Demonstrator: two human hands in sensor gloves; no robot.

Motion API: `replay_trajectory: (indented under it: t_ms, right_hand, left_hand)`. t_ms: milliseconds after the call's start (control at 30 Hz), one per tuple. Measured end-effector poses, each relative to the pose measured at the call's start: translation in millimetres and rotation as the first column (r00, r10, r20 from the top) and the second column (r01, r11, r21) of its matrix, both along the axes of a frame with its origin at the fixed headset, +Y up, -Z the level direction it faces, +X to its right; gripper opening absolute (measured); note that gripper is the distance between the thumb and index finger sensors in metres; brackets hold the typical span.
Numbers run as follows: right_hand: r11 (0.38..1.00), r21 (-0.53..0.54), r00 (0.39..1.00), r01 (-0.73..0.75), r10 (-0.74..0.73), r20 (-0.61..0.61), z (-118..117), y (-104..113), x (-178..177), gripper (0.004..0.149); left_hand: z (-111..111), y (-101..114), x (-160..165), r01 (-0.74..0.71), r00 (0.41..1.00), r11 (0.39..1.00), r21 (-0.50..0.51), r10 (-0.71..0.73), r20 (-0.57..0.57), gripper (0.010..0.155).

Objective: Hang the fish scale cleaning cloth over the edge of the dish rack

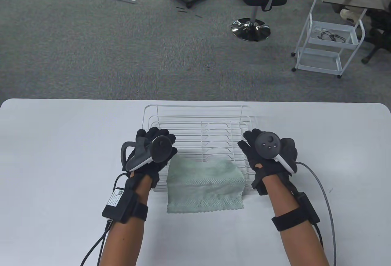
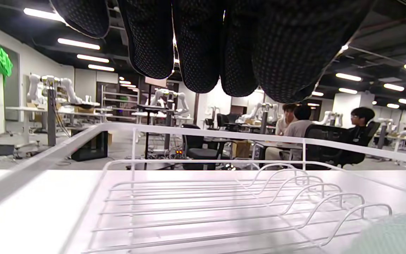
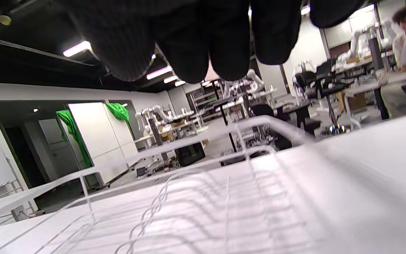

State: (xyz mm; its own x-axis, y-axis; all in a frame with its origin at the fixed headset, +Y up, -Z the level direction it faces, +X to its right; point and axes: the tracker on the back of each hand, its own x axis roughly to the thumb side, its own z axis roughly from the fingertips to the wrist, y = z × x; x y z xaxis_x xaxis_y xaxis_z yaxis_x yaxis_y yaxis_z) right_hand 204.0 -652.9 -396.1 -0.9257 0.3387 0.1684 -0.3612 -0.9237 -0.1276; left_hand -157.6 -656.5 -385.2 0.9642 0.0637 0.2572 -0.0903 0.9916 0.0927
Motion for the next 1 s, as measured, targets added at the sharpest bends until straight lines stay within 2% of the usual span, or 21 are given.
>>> replay_trajectory:
  t_ms: [100, 233, 333, 367, 433, 533, 667, 733, 800, 833, 867, 1000]
  right_hand:
    - [0.997, 0.074, 0.999, -0.038, 0.041, -0.035, 21, 13, 24, 0.054]
    - [0.985, 0.146, 0.993, -0.091, 0.100, -0.058, 70, 22, 57, 0.055]
    - [0.966, 0.145, 0.975, -0.213, 0.220, -0.030, 100, 8, 70, 0.053]
    - [0.955, 0.131, 0.963, -0.266, 0.270, -0.018, 110, -3, 73, 0.053]
    - [0.958, 0.088, 0.961, -0.274, 0.277, -0.012, 121, -24, 77, 0.054]
    - [0.981, 0.037, 0.981, -0.193, 0.192, 0.011, 128, -50, 84, 0.054]
    - [0.988, 0.033, 0.989, -0.148, 0.147, 0.027, 124, -87, 91, 0.056]
    - [0.990, -0.074, 0.993, -0.116, 0.118, 0.015, 118, -92, 93, 0.057]
    - [0.993, -0.009, 0.992, -0.120, 0.120, 0.026, 116, -93, 94, 0.060]
    - [0.992, -0.021, 0.992, -0.124, 0.125, 0.021, 115, -95, 93, 0.062]
    - [0.988, -0.082, 0.991, -0.132, 0.134, 0.018, 115, -96, 92, 0.063]
    - [0.984, -0.093, 0.988, -0.150, 0.152, 0.017, 115, -97, 92, 0.068]
  left_hand:
    - [22, 8, -13, -0.008, 1.000, 1.000, 0.006, 0.008, -0.026, 0.049]
    - [71, 14, -36, -0.044, 0.996, 0.998, 0.044, 0.047, -0.071, 0.046]
    - [112, 0, -42, -0.074, 0.993, 0.996, 0.054, 0.079, -0.083, 0.047]
    - [126, -9, -41, -0.080, 0.993, 0.995, 0.051, 0.084, -0.081, 0.048]
    - [142, -27, -40, -0.094, 0.993, 0.995, 0.032, 0.096, -0.070, 0.049]
    - [149, -47, -42, -0.098, 0.992, 0.995, -0.005, 0.097, -0.079, 0.051]
    - [144, -64, -45, -0.154, 0.986, 0.987, -0.047, 0.150, -0.071, 0.058]
    - [141, -69, -44, -0.122, 0.991, 0.989, -0.084, 0.116, -0.071, 0.063]
    - [138, -73, -43, -0.107, 0.993, 0.990, -0.089, 0.102, -0.065, 0.066]
    - [137, -74, -43, -0.116, 0.992, 0.989, -0.093, 0.111, -0.064, 0.068]
    - [136, -74, -43, -0.133, 0.990, 0.986, -0.105, 0.127, -0.062, 0.070]
    - [136, -75, -44, -0.143, 0.989, 0.982, -0.120, 0.137, -0.057, 0.073]
